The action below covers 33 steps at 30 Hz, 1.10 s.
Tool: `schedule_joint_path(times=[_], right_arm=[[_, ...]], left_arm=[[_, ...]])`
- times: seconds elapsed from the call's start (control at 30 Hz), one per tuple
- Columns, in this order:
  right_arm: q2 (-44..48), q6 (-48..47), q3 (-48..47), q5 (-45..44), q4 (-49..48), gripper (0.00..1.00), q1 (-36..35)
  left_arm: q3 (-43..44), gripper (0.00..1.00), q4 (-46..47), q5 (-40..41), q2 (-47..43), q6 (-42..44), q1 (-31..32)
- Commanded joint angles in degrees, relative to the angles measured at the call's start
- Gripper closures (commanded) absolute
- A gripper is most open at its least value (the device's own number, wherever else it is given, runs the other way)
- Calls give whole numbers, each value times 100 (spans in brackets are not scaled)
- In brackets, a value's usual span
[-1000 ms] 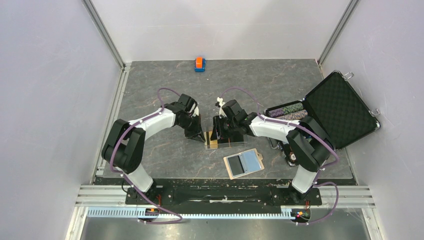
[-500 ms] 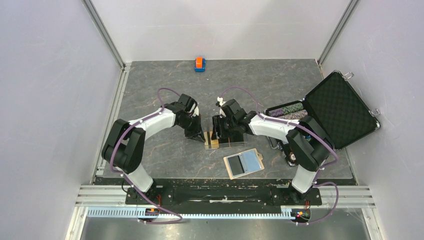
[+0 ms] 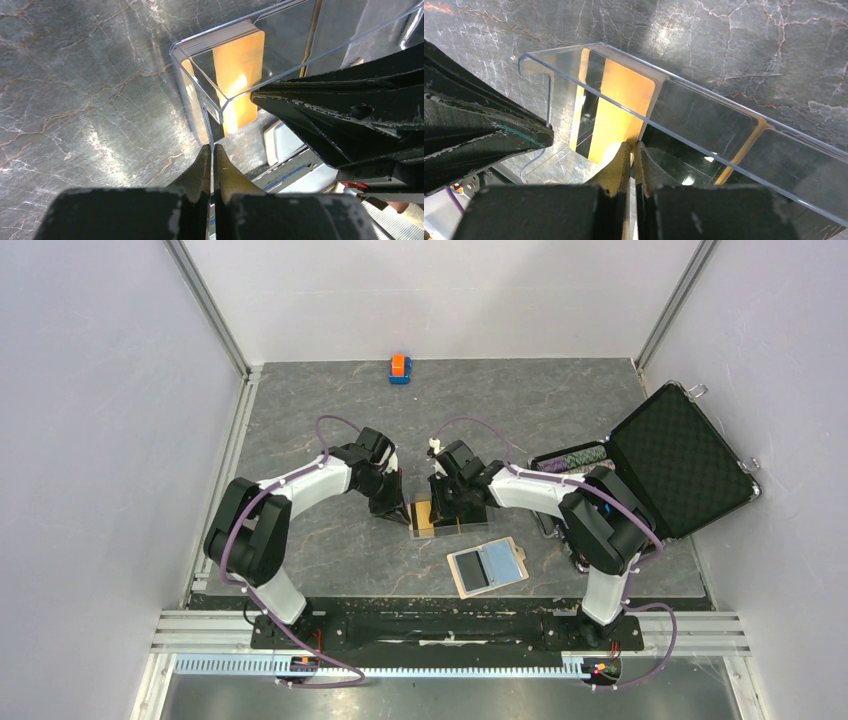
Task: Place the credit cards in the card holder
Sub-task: Pick up the credit card from the storage box.
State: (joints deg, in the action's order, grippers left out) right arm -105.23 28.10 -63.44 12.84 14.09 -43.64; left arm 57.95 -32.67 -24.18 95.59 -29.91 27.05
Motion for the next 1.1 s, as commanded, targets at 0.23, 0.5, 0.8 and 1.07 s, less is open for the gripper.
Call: schedule_joint_path(times=[0.23, 0.5, 0.8, 1.07], right_arm=[[117, -207, -545, -43, 391, 97, -190], [106, -311, -709, 40, 567, 77, -240], [159, -117, -810, 309, 298, 86, -251], [281, 227, -398, 604, -389, 100, -233]], left_arm=[[-41, 97, -91, 194, 198, 357, 46], [-45, 97, -87, 204, 199, 359, 46], [-56, 97, -90, 185, 224, 373, 46], [-48, 97, -91, 170, 216, 376, 47]])
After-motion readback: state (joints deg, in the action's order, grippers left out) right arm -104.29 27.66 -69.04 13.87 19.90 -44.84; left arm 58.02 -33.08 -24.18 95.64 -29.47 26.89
